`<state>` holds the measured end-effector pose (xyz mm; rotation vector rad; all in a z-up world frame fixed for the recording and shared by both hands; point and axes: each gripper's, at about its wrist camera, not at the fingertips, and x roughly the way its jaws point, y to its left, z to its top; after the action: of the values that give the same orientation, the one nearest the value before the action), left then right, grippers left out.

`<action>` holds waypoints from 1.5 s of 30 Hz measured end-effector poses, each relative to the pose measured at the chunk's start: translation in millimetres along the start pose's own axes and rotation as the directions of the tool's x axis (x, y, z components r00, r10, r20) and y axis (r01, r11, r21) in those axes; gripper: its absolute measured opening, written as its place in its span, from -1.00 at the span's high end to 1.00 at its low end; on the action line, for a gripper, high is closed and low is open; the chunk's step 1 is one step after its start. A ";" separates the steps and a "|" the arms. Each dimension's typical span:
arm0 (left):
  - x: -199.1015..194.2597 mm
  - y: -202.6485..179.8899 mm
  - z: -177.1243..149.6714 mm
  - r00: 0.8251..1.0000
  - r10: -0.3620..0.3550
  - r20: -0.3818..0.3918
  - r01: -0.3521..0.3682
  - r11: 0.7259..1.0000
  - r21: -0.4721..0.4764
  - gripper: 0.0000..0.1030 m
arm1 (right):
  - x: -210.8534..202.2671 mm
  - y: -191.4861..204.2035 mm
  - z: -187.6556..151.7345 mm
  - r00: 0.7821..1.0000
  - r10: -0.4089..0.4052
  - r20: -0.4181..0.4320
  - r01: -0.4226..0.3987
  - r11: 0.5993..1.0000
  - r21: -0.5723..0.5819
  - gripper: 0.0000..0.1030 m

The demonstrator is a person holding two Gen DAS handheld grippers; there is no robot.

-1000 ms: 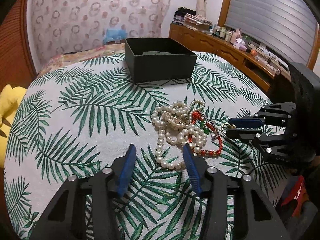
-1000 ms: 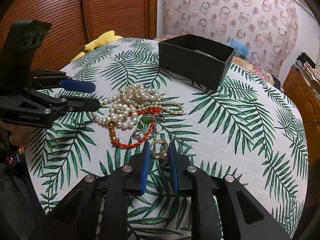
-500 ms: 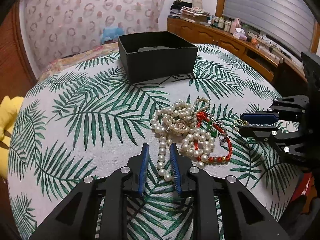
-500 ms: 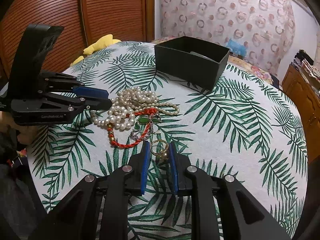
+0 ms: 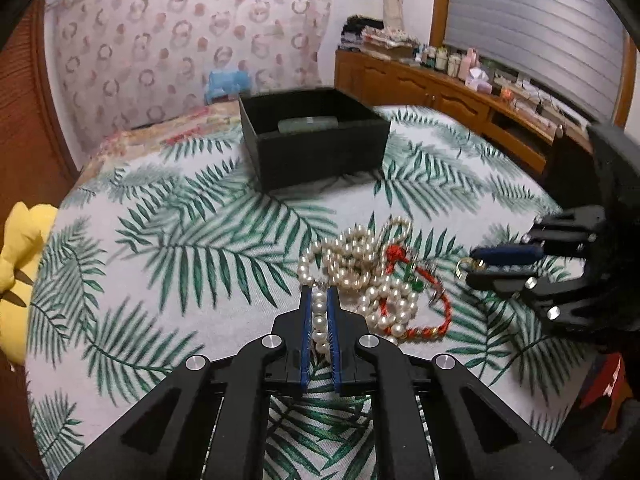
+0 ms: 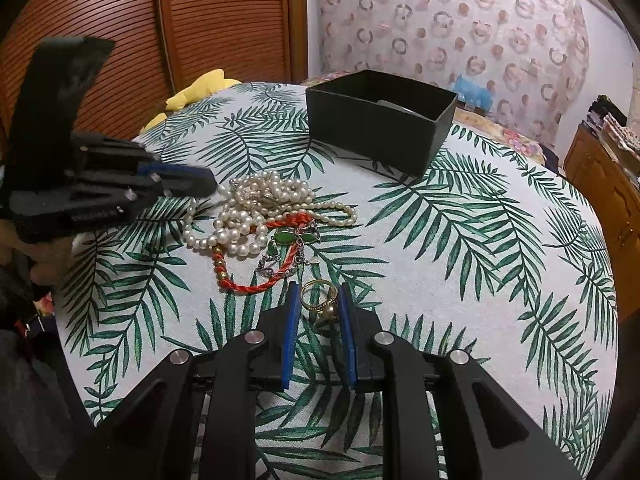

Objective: Organize jewelry
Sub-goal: 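Lift the pearl necklace with the left tool while the right tool grasps the gold ring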

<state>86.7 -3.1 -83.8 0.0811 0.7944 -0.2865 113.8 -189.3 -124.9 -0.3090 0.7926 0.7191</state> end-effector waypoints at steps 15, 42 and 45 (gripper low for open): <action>-72.1 -7.8 53.1 0.980 -0.017 0.200 0.013 1.000 0.024 0.87 | -9.1 -5.4 11.5 1.000 -0.001 0.025 0.001 1.000 -0.001 0.59; -119.1 7.9 141.3 0.924 -0.009 0.382 0.000 1.000 0.022 0.87 | -26.0 -29.4 60.1 0.994 0.013 0.108 -0.013 1.000 0.001 0.58; -121.8 6.3 149.5 0.920 -0.013 0.392 0.003 1.000 0.026 0.87 | -25.7 -35.0 66.6 0.994 0.022 0.111 -0.023 1.000 0.003 0.58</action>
<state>111.0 3.3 107.4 0.0411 0.3916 -0.3084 161.3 -193.0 -61.3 -0.2546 0.6932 0.7492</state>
